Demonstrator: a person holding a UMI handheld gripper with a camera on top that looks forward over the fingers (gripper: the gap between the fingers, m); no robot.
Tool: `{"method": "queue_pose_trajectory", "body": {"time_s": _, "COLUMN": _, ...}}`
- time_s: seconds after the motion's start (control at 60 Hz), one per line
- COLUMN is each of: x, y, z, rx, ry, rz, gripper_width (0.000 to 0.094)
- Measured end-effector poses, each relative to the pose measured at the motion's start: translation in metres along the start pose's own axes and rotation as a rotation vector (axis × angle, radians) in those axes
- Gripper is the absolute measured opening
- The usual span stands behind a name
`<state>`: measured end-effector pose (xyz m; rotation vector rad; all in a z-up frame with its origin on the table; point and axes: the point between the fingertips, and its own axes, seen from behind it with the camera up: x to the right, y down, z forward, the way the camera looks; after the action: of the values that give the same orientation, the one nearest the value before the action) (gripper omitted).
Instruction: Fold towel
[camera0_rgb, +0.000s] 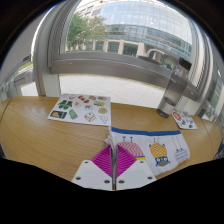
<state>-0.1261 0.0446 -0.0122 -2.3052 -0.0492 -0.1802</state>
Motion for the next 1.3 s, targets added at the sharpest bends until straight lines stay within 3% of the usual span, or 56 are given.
{"method": "queue_pose_trajectory", "body": {"time_s": 0.233, "x": -0.007, "y": -0.003, "z": -0.002, "rx": 0.005, "ry": -0.060, "rz": 0.058, "gripper_width": 0.0027}}
{"method": "queue_pose_trajectory", "body": {"time_s": 0.417, "x": -0.021, "y": -0.017, "z": -0.026, "rx": 0.020, "ry": -0.265, "rz": 0.156, "gripper_width": 0.0027}}
{"method": "queue_pose_trajectory", "body": {"time_s": 0.583, "x": 0.030, "y": -0.066, "z": -0.066, "rx": 0.117, "ry": -0.384, "rz": 0.198, "gripper_width": 0.0028}}
{"method": "queue_pose_trajectory", "body": {"time_s": 0.7, "x": 0.100, "y": -0.079, "z": -0.069, "rx": 0.166, "ry": -0.363, "rz": 0.205, "gripper_width": 0.0027}}
{"method": "queue_pose_trajectory", "body": {"time_s": 0.9, "x": 0.217, "y": -0.029, "z": -0.014, "rx": 0.106, "ry": -0.213, "rz": 0.164, "gripper_width": 0.0032}}
{"method": "queue_pose_trajectory", "body": {"time_s": 0.967, "x": 0.245, "y": -0.006, "z": 0.007, "rx": 0.076, "ry": -0.141, "rz": 0.111, "gripper_width": 0.0150}}
{"method": "queue_pose_trajectory", "body": {"time_s": 1.083, "x": 0.272, "y": 0.012, "z": 0.021, "rx": 0.072, "ry": -0.083, "rz": 0.055, "gripper_width": 0.0560}}
{"method": "queue_pose_trajectory", "body": {"time_s": 1.3, "x": 0.272, "y": -0.018, "z": -0.019, "rx": 0.187, "ry": -0.147, "rz": 0.080, "gripper_width": 0.0696}}
